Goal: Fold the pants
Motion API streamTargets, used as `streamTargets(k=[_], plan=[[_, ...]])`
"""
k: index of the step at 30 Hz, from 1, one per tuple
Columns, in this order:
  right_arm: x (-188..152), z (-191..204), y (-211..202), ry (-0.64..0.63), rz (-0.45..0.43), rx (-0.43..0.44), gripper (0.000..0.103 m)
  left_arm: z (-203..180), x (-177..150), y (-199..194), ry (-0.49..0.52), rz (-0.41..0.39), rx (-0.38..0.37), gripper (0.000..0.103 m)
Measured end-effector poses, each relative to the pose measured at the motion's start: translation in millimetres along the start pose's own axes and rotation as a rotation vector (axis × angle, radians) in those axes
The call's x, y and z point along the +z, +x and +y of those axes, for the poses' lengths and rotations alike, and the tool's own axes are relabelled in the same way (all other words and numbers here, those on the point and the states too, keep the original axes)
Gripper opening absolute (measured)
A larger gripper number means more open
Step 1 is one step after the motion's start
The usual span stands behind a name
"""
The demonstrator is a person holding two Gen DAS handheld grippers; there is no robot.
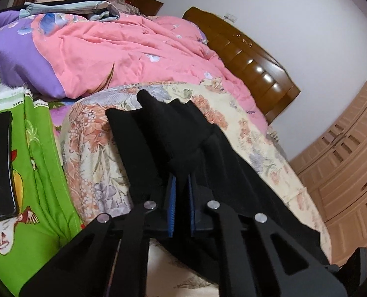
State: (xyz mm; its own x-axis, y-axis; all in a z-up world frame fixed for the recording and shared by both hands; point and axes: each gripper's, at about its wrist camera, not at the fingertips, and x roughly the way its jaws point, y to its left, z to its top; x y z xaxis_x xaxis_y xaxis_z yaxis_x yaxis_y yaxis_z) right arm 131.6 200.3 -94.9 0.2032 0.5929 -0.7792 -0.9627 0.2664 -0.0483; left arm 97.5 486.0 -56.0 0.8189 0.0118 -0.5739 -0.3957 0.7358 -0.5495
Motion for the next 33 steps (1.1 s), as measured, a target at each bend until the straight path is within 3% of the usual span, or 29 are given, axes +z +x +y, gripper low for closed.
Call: streamTargets(k=[3,7,10,13,16,20,22,24,25,26,27,28,30,33], plan=[[-2,2,1,-0.017,0.001,-0.014,0.021,3,1,3,-0.028,0.013,0.001,0.009],[-3,4,-8,-0.025,-0.038,-0.035,0.011,3,1,3,-0.023,0.014,-0.006,0.005],[0,5,-27,-0.024,-0.088,-0.037,0.01,-18,-1,-14,0.064,-0.056,0.017,0.005],[3,9,-46,-0.042,-0.119,-0.022,0.01,-30,-3,-35,0.086,-0.099,0.01,0.005],[-1,11,-38,-0.044,-0.085,0.001,0.01,-21,-8,-47,0.052,-0.115,0.028,0.005],[-13,8,-3,-0.031,0.015,0.019,0.011,17,-18,-15,-0.032,-0.015,0.05,0.005],[-11,7,-5,-0.015,0.016,0.031,0.023,23,-22,-10,-0.017,-0.022,0.033,0.006],[-11,4,-11,0.0,0.025,0.044,0.071,23,-20,-16,-0.018,-0.032,0.015,0.012],[-12,2,-18,0.008,0.012,0.05,0.078,23,-20,-20,-0.019,-0.04,0.022,0.026],[-13,3,-23,0.015,-0.006,0.055,0.079,19,-18,-27,-0.013,-0.063,0.075,0.037],[-14,0,-31,0.028,-0.029,0.064,0.079,11,-17,-38,0.011,-0.119,0.145,0.058],[-14,-9,-40,0.056,-0.048,0.068,0.079,2,-18,-48,0.036,-0.168,0.17,0.068],[-14,-33,-52,0.119,-0.077,0.03,0.079,-28,-15,-63,0.131,-0.235,0.16,0.074],[-15,-65,-55,0.217,-0.068,-0.06,0.079,-72,-11,-48,0.274,-0.173,0.118,0.087]])
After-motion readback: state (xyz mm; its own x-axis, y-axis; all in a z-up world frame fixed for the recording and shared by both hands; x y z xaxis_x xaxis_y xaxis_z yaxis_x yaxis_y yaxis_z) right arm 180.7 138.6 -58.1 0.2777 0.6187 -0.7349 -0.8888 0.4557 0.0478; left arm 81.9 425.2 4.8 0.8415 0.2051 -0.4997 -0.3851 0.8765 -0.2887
